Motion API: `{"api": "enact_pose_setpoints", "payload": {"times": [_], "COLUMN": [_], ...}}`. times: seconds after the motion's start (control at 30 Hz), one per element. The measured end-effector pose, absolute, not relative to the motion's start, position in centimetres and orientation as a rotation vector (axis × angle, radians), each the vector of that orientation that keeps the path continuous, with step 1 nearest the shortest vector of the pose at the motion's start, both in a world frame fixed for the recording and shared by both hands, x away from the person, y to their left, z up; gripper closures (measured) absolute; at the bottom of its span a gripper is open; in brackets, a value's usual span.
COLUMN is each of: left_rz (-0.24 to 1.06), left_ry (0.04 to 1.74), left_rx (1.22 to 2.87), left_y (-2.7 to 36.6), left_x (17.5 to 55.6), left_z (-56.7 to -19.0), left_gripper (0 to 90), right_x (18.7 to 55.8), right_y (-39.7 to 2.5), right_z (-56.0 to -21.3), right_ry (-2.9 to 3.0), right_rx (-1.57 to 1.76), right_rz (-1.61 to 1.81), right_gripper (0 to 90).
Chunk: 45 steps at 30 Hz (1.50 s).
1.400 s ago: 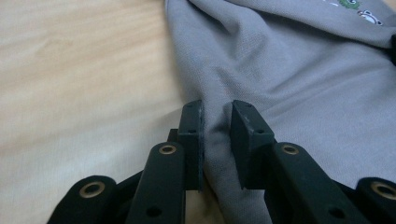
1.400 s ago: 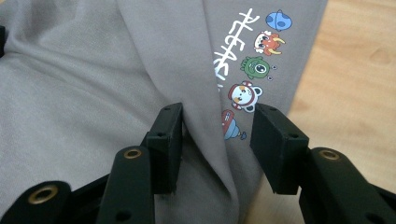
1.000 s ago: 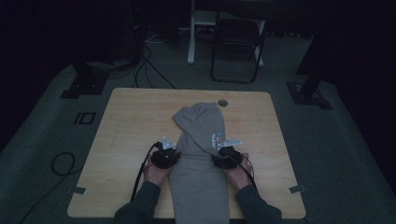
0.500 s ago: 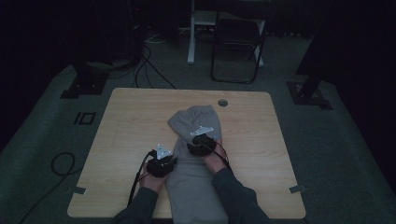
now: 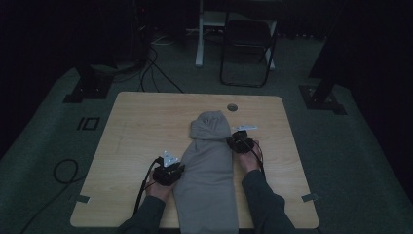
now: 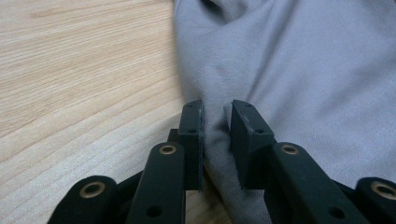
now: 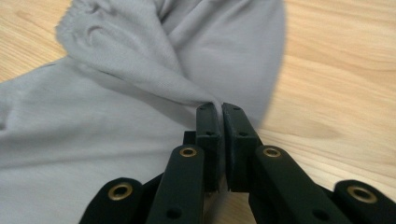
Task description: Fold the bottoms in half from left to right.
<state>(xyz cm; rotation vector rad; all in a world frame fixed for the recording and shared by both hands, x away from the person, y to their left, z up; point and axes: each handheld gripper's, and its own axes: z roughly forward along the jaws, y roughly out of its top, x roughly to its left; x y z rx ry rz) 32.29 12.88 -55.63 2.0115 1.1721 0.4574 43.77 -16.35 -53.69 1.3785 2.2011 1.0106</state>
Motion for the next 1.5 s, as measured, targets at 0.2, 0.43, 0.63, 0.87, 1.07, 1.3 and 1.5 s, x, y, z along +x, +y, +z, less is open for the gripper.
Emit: {"api": "enact_pose_setpoints", "payload": {"times": [0.2,0.43,0.63,0.87,1.07,1.3,1.5], "left_rz": [0.427,0.463,0.448,0.444,0.420,0.425,0.436], "left_ry": [1.160,1.101,1.170,1.177,1.147,1.139,1.139], "left_rx": [2.009,1.944,2.018,2.054,2.049,2.028,2.030], "left_y": [13.0,13.2,11.3,10.7,11.6,12.6,12.7], "left_x": [32.4,33.7,38.8,39.6,36.5,34.9,34.4], "left_z": [-55.6,-53.6,-53.7,-55.2,-55.3,-55.6,-55.6], "left_gripper": [71.2,61.7,62.8,76.8,81.4,81.2,81.3], "right_x": [43.8,43.3,43.5,43.2,41.5,40.8,41.3], "right_y": [-17.3,-17.1,-15.8,-15.3,-15.0,-11.2,-6.6], "right_z": [-54.5,-53.9,-54.3,-54.8,-54.7,-52.3,-52.4], "right_ry": [2.204,2.193,2.238,2.265,2.308,2.320,2.395], "right_rx": [1.392,1.339,1.311,1.294,1.259,1.077,0.969], "right_rz": [0.968,1.011,0.995,0.971,0.964,1.086,1.084], "right_gripper": [81.3,70.0,68.4,69.7,70.9,66.1,63.5]}}
